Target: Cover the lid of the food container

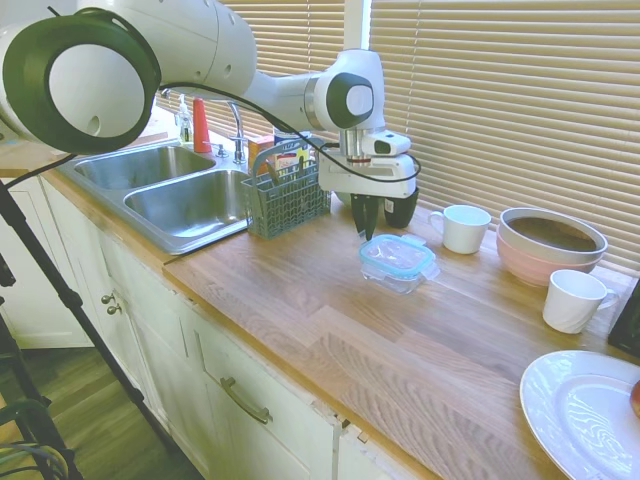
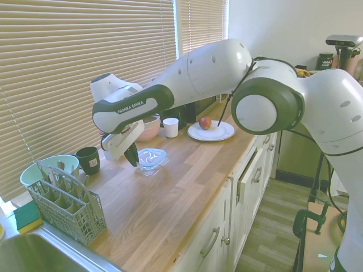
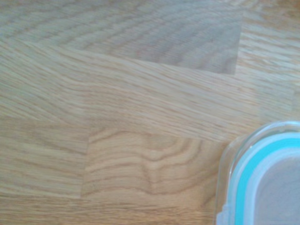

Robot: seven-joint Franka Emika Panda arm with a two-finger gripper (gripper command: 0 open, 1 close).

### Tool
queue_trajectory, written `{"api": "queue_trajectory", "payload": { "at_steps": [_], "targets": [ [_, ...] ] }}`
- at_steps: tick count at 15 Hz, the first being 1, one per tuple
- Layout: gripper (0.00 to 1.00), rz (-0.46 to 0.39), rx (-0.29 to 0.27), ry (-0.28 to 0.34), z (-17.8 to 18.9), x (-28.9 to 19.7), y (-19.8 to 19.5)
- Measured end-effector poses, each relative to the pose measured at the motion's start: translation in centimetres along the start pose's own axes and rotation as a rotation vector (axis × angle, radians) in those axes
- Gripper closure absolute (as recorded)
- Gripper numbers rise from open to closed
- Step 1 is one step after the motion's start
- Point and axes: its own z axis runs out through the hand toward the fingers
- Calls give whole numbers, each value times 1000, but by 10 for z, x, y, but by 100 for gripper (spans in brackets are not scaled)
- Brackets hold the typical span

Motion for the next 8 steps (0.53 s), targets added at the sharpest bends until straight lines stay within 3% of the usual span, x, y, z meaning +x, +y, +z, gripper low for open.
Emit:
{"api": "queue_trajectory", "payload": {
  "at_steps": [8],
  "targets": [
    [0, 10, 48, 47, -8, 5, 6]
  ]
}}
